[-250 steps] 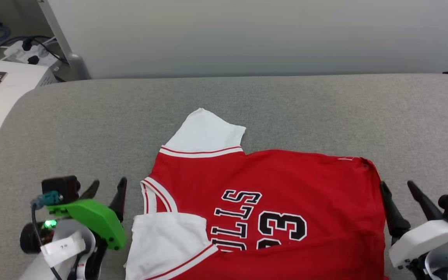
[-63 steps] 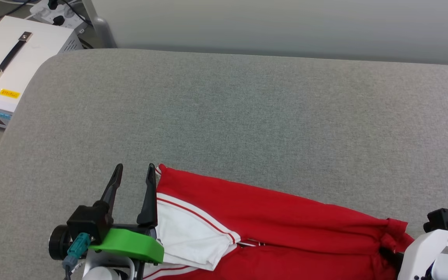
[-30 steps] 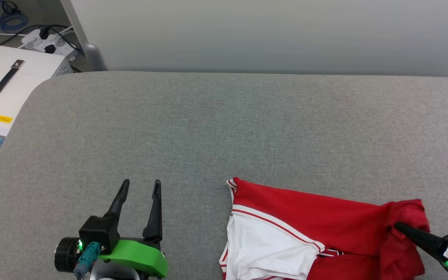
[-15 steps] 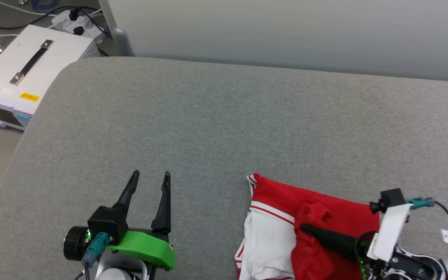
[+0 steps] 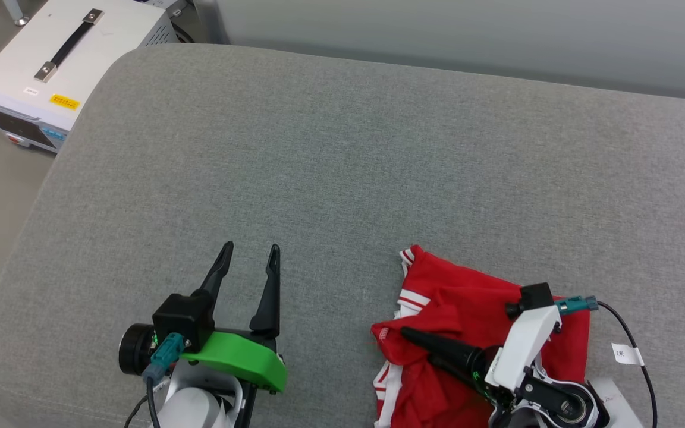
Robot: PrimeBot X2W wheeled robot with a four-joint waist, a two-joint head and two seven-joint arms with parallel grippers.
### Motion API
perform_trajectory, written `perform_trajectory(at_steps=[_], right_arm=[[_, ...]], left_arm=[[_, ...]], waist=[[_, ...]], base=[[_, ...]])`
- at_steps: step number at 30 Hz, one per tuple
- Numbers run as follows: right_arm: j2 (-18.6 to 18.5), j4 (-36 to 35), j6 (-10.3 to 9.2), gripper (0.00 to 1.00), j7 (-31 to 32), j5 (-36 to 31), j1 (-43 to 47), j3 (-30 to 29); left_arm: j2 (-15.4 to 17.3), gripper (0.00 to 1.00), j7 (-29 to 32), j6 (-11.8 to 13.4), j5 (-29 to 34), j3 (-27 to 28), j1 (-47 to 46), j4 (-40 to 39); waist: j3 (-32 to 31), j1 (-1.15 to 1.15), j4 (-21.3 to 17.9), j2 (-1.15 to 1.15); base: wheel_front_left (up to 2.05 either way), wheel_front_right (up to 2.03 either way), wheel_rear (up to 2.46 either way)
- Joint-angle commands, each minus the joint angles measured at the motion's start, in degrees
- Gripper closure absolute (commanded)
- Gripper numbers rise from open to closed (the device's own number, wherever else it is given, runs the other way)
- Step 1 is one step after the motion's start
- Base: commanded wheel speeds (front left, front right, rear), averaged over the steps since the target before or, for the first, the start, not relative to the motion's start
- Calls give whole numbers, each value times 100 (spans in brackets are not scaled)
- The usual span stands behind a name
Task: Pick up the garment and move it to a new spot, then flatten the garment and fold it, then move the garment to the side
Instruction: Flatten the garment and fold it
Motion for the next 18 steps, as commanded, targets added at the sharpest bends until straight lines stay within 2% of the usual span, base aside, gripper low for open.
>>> perform_trajectory(at_steps=[1,4,8,10,11,13,16,18], right_arm=[[-40,-11,3,0,-126,-31,-129,22],[-71,-274,3,0,-314,-107,-198,126],[-381,-790,3,0,-687,-632,-250,391],[-617,-978,3,0,-935,-1079,-233,517],[-870,-1213,3,0,-1291,-1697,-150,653],[-973,-1365,3,0,-1541,-1999,-68,586],[-1218,-1439,3,0,-2015,-2949,48,238],[-1201,-1438,3,0,-2284,-3532,142,-116]], left_arm=[[-31,0,-44,-40,-11,9,-125,1],[-26,0,-54,-45,0,34,-138,16],[-38,0,-65,-75,-52,99,-99,-5],[-23,0,-69,-63,-48,130,-54,-8],[18,0,-72,-33,-47,187,29,-13],[44,0,-74,-9,-47,219,71,-21],[100,0,-75,45,-24,263,134,-48],[129,0,-75,78,-18,287,177,-60]], waist=[[-2,0,-13,0],[-7,0,-43,0],[-49,0,-120,0],[-98,0,-170,0],[-178,0,-257,0],[-224,0,-309,0],[-280,0,-409,0],[-324,0,-480,0]], base=[[0,0,0],[0,0,0],[0,0,0],[0,0,0],[0,0,0],[0,0,0],[0,0,0],[0,0,0]])
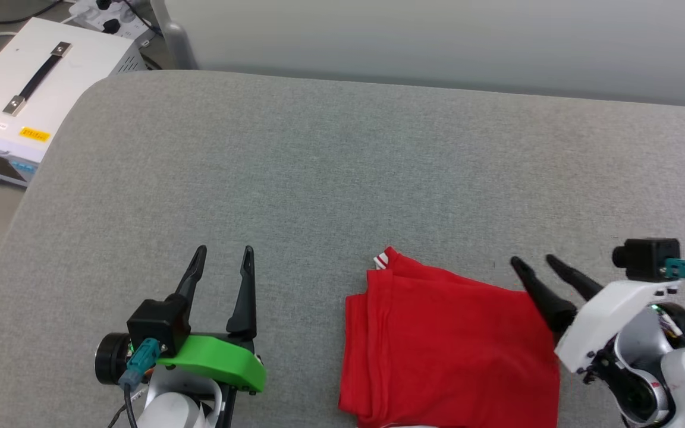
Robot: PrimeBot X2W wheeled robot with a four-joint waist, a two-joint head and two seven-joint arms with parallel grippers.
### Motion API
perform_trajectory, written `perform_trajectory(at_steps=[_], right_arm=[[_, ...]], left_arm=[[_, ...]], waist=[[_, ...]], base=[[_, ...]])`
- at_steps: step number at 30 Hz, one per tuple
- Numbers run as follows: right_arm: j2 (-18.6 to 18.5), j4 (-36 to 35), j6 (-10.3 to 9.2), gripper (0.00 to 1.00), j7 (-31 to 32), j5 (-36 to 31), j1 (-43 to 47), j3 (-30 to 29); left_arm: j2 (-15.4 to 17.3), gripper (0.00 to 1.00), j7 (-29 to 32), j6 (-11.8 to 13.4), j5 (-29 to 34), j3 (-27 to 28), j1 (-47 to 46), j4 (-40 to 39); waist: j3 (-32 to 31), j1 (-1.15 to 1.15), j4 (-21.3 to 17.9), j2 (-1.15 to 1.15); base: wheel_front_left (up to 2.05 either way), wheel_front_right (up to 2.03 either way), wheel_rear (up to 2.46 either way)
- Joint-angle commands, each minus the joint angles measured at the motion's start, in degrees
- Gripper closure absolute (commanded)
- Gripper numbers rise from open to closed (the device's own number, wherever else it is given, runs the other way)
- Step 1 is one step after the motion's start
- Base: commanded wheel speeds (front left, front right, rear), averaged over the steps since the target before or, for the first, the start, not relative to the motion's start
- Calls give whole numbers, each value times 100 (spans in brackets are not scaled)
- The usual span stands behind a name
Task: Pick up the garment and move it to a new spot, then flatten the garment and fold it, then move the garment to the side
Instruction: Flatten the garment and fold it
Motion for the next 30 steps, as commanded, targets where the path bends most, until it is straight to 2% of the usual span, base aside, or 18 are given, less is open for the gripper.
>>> perform_trajectory(at_steps=[1,8,12,16,20,30], right_arm=[[33,-24,-1,0,-149,-350,119,-183],[372,-227,-1,0,-961,-1859,491,-1430],[459,-411,-1,0,-1528,-2335,652,-1739],[414,-483,-1,0,-2023,-2522,896,-1725],[351,-513,-1,0,-2228,-2572,1182,-1602],[366,-815,-1,0,-2172,-2658,1694,-1288]], left_arm=[[35,0,-31,48,22,20,69,-33],[68,0,-29,113,13,35,172,-55],[102,0,-28,130,-6,45,244,-44],[103,0,-31,146,-46,88,333,-8],[81,0,-35,133,-77,151,449,13],[26,0,-39,95,-11,245,785,-29]], waist=[[-84,0,-112,0],[-266,0,-281,0],[-358,0,-363,0],[-461,0,-445,0],[-579,0,-520,0],[-812,0,-668,0]], base=[[0,0,0],[0,0,0],[0,0,0],[0,0,0],[0,0,0],[0,0,0]])
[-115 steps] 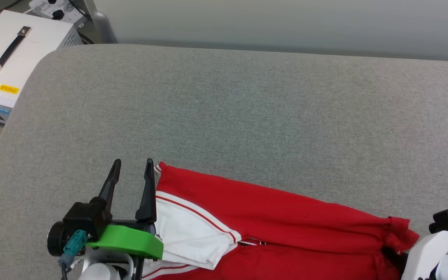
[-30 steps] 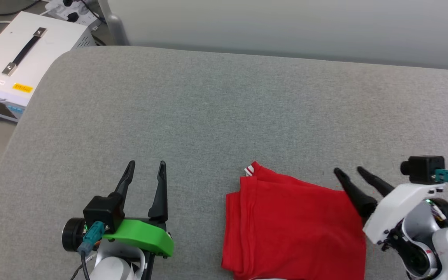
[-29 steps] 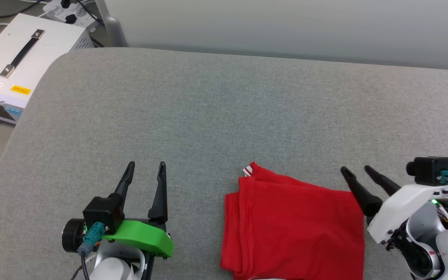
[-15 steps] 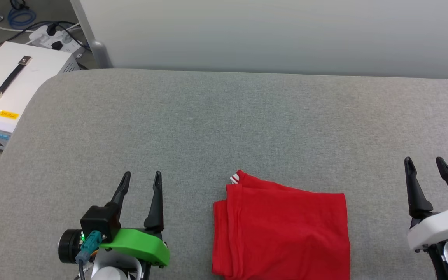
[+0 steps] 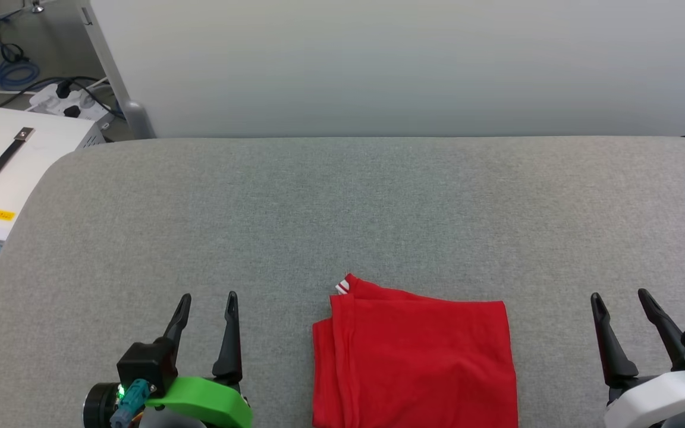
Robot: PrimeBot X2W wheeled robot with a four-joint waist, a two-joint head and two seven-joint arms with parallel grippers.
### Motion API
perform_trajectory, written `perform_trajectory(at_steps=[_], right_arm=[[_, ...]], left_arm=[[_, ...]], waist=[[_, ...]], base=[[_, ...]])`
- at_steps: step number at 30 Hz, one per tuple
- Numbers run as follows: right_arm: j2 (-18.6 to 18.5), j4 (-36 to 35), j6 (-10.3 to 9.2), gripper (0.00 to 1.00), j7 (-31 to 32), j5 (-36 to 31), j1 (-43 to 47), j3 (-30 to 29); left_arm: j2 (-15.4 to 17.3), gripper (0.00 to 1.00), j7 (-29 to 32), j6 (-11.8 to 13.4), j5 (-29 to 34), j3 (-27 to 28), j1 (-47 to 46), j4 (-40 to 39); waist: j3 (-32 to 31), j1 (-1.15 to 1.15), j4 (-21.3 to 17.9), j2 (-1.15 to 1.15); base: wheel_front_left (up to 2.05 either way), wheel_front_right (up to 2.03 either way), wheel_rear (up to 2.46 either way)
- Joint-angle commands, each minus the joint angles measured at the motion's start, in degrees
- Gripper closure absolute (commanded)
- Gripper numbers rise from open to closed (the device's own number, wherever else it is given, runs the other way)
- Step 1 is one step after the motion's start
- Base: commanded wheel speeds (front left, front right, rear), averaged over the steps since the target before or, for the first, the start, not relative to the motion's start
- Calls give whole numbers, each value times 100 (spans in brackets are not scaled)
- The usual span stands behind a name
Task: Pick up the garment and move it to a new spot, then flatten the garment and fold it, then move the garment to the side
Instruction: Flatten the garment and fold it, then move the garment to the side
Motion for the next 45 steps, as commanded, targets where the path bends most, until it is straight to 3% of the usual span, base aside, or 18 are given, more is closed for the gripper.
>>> perform_trajectory(at_steps=[1,16,23,29,35,45], right_arm=[[13,-78,-2,0,20,-65,61,36],[27,-178,-2,0,507,73,138,56],[-200,274,-2,0,1700,1496,218,-210],[-522,406,-2,0,2786,2941,175,93],[-559,618,-2,0,3079,3826,-208,544],[-546,1571,-2,0,3306,4463,-754,1281]], left_arm=[[-10,0,-34,-19,8,31,84,-28],[-33,0,-34,-36,-35,64,82,-8],[-95,0,-34,-76,57,124,-96,-81],[-202,0,-34,-139,183,178,-287,-89],[-326,0,-35,-223,318,235,-519,-73],[-535,0,-35,-372,484,359,-698,25]], waist=[[-37,0,-30,0],[-56,0,-93,0],[175,0,119,0],[525,0,354,0],[898,0,563,0],[1199,0,734,0]], base=[[0,0,0],[0,0,0],[0,0,0],[0,0,0],[0,0,0],[0,0,0]])
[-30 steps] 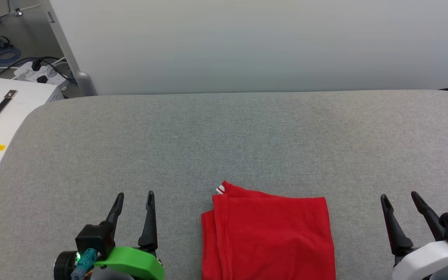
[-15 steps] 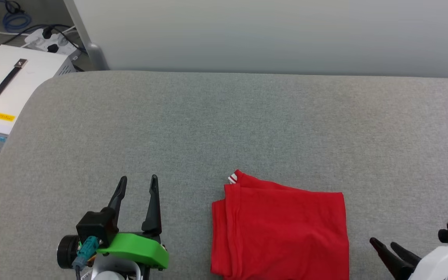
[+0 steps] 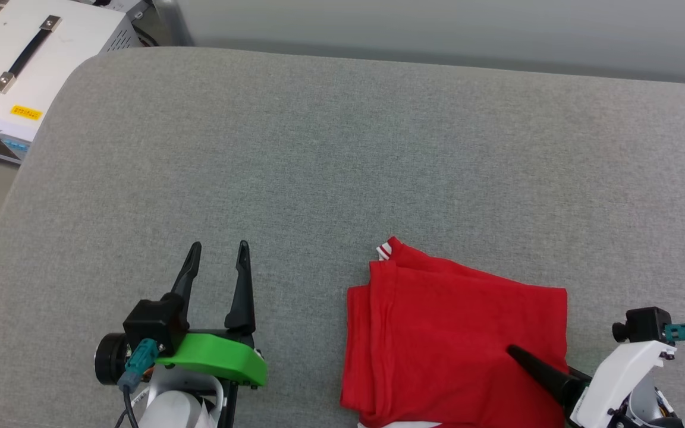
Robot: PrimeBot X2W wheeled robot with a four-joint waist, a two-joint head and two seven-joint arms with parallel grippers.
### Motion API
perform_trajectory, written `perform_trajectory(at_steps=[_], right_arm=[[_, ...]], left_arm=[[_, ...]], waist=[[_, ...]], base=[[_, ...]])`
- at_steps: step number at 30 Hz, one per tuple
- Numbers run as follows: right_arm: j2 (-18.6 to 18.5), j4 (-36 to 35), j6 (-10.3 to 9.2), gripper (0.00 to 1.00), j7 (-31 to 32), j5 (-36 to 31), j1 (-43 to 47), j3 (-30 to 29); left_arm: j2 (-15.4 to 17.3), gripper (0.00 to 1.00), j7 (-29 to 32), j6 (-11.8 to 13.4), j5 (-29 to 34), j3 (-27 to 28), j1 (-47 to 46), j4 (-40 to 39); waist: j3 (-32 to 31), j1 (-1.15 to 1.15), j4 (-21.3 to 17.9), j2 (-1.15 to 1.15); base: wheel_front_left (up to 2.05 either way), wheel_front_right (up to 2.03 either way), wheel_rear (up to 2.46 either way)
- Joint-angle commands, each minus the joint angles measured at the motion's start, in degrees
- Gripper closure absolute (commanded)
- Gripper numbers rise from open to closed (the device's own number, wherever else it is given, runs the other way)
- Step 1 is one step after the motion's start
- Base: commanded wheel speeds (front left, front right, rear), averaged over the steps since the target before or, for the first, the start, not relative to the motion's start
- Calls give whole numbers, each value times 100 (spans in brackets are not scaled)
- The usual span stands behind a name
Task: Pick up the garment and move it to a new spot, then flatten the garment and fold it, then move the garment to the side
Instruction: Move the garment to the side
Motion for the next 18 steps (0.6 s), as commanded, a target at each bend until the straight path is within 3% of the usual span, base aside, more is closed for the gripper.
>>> perform_trajectory(at_steps=[1,3,5,6,18], right_arm=[[51,167,-6,0,115,58,-49,179],[54,275,-6,0,187,108,-126,351],[60,325,-6,56,173,144,-213,480],[50,340,-6,97,141,154,-262,539],[-507,96,-6,100,-211,-298,-596,957]], left_arm=[[-51,0,-34,-36,52,23,-109,11],[-81,0,-34,-68,83,51,-131,26],[-108,0,-34,-95,111,80,-143,45],[-120,0,-34,-110,127,99,-146,56],[-186,0,-34,-251,229,291,81,196]], waist=[[97,0,71,0],[120,0,67,0],[133,0,57,0],[128,0,47,0],[-398,0,-357,0]], base=[[0,0,0],[0,0,0],[0,0,0],[0,0,0],[0,0,0]])
